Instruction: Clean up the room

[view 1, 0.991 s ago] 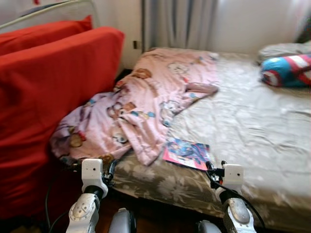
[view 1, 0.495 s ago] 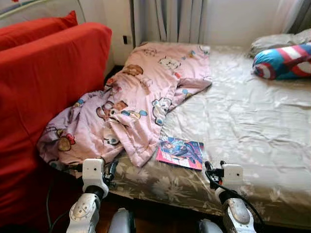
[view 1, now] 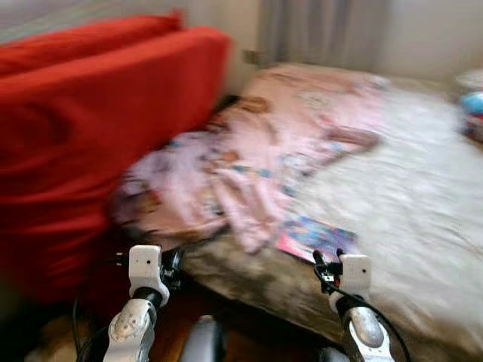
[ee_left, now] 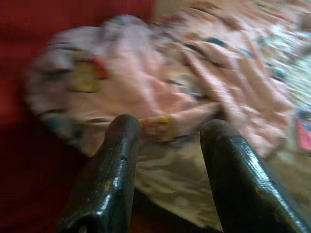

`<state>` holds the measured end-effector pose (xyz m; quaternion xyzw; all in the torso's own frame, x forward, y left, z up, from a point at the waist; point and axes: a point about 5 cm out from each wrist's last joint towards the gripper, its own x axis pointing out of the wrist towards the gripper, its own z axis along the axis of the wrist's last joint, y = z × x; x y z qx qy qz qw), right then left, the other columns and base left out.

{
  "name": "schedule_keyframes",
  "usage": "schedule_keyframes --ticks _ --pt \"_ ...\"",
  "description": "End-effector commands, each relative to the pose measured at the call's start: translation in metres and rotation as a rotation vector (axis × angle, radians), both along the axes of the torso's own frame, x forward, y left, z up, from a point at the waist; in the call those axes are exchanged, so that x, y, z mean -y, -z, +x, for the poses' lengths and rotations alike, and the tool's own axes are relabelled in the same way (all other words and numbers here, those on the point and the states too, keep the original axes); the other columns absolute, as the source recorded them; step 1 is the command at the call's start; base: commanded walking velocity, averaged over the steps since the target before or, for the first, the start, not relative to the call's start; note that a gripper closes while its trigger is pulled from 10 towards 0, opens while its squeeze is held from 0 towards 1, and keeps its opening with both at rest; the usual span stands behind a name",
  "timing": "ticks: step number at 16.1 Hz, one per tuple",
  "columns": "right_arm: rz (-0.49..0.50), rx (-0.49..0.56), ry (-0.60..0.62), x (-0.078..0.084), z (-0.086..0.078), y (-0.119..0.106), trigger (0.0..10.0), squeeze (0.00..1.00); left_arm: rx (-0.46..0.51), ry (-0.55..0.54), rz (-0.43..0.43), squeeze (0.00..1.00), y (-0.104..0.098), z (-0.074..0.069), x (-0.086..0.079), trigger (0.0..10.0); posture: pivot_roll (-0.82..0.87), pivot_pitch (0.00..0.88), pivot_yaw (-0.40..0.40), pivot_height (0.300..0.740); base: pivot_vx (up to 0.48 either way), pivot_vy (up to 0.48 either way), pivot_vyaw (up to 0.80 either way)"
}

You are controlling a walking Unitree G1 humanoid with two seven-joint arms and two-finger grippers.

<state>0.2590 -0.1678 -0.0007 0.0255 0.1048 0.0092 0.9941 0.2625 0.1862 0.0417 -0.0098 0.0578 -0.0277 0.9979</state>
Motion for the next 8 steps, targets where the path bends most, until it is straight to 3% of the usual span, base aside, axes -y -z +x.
schedule_keyframes --ticks 1,8 --pt "0.001 0.019 -0.006 -0.0014 0.0018 -0.0033 10.0 0.00 -0.012 -0.002 -0.006 0.00 0.0011 -0.0013 -0.0010 10.0 -0.02 0.030 0.014 0.625 0.000 0.000 0.00" --pt "0.013 0.017 0.039 0.0036 0.0022 -0.0035 10.0 0.00 -0.013 0.013 0.000 0.00 0.0010 -0.0011 0.0017 10.0 -0.02 0.029 0.016 0.625 0.000 0.000 0.00"
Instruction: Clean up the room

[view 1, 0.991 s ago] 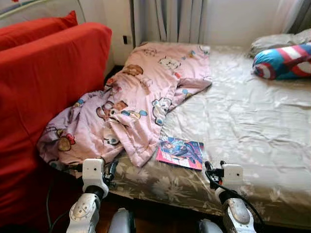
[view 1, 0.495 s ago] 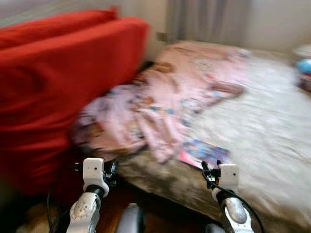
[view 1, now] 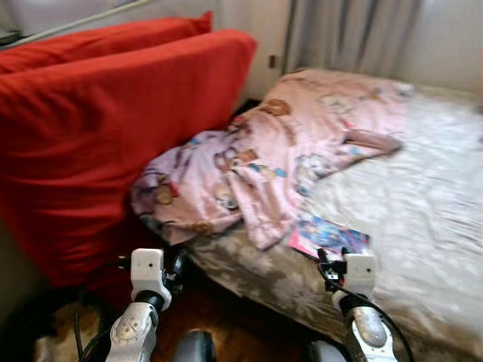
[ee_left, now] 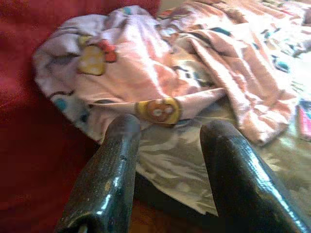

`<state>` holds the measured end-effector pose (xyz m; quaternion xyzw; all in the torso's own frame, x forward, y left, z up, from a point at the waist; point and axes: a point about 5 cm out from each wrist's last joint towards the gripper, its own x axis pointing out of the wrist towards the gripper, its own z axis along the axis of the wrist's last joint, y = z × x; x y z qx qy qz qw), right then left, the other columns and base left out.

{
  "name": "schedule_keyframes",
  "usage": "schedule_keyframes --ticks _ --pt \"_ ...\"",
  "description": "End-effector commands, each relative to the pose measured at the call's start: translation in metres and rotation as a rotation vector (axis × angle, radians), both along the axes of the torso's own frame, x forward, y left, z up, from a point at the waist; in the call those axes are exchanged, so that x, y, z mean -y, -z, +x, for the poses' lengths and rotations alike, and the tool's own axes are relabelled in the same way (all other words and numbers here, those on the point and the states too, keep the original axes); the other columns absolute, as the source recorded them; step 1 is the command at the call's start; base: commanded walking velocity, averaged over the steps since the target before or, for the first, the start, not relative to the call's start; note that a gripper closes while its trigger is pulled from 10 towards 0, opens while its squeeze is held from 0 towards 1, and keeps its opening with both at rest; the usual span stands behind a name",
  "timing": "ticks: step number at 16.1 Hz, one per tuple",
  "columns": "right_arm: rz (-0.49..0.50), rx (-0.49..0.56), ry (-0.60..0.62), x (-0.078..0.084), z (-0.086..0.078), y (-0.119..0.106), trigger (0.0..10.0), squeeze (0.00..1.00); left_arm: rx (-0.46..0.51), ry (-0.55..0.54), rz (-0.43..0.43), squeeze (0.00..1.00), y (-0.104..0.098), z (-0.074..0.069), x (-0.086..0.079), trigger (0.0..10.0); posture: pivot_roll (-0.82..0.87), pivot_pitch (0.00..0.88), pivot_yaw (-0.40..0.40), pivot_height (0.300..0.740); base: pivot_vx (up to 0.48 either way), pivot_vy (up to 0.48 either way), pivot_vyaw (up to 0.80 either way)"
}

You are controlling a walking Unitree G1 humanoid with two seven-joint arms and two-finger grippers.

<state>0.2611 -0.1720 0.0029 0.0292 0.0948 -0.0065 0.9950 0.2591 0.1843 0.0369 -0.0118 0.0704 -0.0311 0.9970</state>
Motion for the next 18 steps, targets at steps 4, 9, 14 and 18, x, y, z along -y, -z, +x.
schedule_keyframes --ticks 4,9,14,18 --pt "0.017 -0.010 0.030 0.0019 0.0005 0.0005 10.0 0.00 0.012 0.013 0.004 0.00 -0.0041 0.0029 0.0008 10.0 -0.02 0.030 0.016 0.625 0.000 0.000 0.00" --pt "0.022 -0.014 0.039 0.0021 0.0010 0.0005 10.0 0.00 0.014 0.020 0.008 0.00 -0.0043 0.0029 0.0016 10.0 -0.02 0.032 0.016 0.625 0.167 0.000 0.00" --pt "0.026 -0.016 0.053 0.0030 0.0021 -0.0002 10.0 0.00 0.013 0.022 0.010 0.00 -0.0039 0.0020 0.0014 10.0 -0.02 0.034 0.015 0.625 0.310 0.000 0.00" --pt "0.037 -0.030 0.063 0.0027 0.0027 0.0007 10.0 0.00 0.015 0.021 0.011 0.00 -0.0040 0.0022 0.0009 10.0 -0.02 0.033 0.015 0.625 0.318 0.000 -0.29"
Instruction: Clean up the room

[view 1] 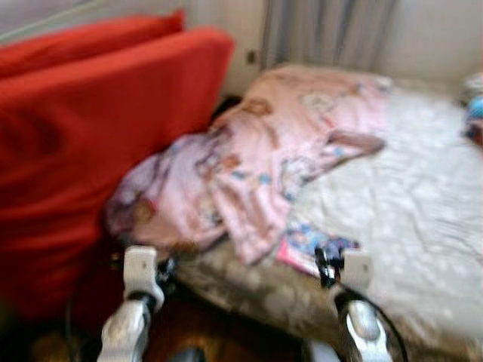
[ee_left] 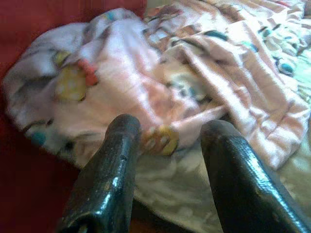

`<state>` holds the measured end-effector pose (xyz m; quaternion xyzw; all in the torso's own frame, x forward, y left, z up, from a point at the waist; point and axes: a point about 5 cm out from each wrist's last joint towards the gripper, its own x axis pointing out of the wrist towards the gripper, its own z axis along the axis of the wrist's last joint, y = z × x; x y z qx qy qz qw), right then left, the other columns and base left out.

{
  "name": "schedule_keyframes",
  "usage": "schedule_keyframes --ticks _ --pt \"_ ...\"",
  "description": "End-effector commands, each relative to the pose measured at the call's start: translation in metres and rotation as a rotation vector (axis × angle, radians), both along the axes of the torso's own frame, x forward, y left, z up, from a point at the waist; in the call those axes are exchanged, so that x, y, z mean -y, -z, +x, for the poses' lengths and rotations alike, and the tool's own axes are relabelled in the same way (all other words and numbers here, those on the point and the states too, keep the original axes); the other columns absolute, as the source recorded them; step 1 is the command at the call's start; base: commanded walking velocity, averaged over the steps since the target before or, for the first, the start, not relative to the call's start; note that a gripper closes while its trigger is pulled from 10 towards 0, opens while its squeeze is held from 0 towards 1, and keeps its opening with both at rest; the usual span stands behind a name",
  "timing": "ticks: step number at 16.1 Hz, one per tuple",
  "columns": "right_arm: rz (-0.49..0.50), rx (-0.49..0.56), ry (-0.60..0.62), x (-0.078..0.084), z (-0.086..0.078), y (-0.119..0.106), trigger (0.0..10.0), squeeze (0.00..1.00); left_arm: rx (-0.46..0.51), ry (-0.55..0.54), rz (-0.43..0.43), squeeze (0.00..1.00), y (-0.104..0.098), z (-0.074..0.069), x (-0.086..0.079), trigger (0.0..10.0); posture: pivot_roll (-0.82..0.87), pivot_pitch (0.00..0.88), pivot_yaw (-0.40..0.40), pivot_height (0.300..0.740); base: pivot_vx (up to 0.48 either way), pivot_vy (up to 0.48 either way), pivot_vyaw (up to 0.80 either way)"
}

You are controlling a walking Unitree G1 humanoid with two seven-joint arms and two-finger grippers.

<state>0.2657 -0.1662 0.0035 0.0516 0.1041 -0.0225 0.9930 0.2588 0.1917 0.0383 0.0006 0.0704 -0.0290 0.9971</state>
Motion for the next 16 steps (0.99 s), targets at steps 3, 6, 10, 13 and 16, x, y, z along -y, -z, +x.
schedule_keyframes --ticks 3,6,10,13,16 --pt "-0.009 -0.007 0.026 0.008 -0.001 0.001 10.0 0.00 0.015 0.024 -0.013 0.00 -0.003 0.003 0.008 10.0 -0.02 0.033 0.016 0.625 0.317 0.000 0.00" --pt "-0.007 -0.013 0.014 0.005 -0.001 0.001 10.0 0.00 0.014 0.022 -0.008 0.00 -0.003 0.003 0.008 10.0 -0.02 0.037 0.018 0.625 0.192 0.000 0.00" --pt "-0.002 -0.057 -0.013 -0.001 0.001 0.006 10.0 0.00 0.013 0.022 -0.002 0.00 -0.003 0.003 0.008 10.0 -0.02 0.046 0.020 0.625 0.000 0.000 0.00" --pt "0.092 -0.117 -0.013 -0.005 0.001 0.012 10.0 0.92 0.017 0.024 0.001 0.00 -0.004 0.004 0.008 10.0 -0.01 0.054 0.023 0.625 0.000 0.000 0.00" --pt "0.153 -0.195 0.064 -0.002 0.001 0.020 10.0 1.00 0.026 0.027 0.002 0.00 -0.008 0.007 0.009 10.0 0.01 0.071 0.029 0.625 0.000 0.000 0.00"
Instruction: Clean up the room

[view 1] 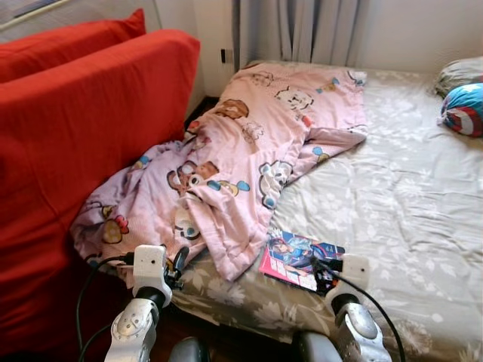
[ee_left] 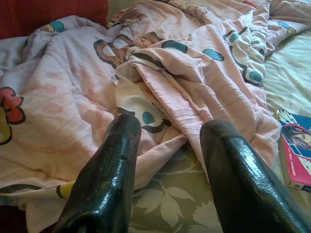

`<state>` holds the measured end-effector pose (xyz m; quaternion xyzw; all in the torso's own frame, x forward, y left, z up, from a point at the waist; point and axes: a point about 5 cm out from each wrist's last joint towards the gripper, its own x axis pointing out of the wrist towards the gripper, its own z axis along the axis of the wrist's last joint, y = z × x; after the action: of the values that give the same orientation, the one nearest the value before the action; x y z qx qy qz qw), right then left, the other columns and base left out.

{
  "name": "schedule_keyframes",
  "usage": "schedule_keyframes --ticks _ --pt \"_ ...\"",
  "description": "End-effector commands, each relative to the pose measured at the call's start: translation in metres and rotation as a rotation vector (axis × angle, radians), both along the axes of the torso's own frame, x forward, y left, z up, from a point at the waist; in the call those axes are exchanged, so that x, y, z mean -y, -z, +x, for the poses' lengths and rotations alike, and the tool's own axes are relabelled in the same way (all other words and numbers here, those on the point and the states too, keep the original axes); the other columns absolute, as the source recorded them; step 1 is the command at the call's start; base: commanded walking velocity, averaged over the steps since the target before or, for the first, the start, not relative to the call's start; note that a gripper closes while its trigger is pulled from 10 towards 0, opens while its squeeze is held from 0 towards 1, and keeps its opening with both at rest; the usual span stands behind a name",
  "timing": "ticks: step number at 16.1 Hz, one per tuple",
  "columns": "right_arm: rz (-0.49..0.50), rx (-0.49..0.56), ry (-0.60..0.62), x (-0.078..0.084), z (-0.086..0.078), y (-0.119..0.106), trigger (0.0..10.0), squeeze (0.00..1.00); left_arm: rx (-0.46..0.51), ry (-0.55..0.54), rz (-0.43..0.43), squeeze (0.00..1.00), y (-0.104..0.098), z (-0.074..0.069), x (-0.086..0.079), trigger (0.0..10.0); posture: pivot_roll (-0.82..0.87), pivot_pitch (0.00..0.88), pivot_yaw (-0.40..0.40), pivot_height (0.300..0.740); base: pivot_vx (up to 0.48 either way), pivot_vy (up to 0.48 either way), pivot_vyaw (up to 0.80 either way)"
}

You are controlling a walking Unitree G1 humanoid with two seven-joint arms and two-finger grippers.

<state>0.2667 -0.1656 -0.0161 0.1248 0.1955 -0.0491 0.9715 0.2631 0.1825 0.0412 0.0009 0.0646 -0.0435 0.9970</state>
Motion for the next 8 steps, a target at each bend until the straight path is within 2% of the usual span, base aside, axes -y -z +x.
schedule_keyframes --ticks 1,3,4,5,8 --pt "0.049 -0.035 0.072 0.003 0.001 0.003 10.0 1.00 0.018 0.000 0.005 0.00 -0.006 0.003 -0.001 10.0 0.01 0.078 0.032 0.625 0.000 0.000 0.00" --pt "0.088 -0.079 0.135 0.008 -0.002 0.008 10.0 1.00 0.020 0.001 0.008 0.00 -0.006 0.004 0.000 10.0 0.02 0.092 0.039 0.625 0.000 0.000 0.00" --pt "0.084 -0.090 0.143 0.009 -0.004 0.010 10.0 0.55 0.021 0.002 0.009 0.00 -0.007 0.004 0.000 10.0 0.03 0.097 0.043 0.625 0.000 0.000 0.00" --pt "0.080 -0.093 0.151 0.011 -0.005 0.011 10.0 0.00 0.023 0.003 0.011 0.00 -0.008 0.003 -0.001 10.0 0.04 0.107 0.048 0.625 0.000 0.000 0.00" --pt "0.082 -0.045 0.154 0.014 -0.003 0.006 10.0 0.00 0.021 0.006 0.025 0.00 -0.009 -0.001 -0.005 10.0 0.05 0.136 0.068 0.625 0.000 0.000 0.00"
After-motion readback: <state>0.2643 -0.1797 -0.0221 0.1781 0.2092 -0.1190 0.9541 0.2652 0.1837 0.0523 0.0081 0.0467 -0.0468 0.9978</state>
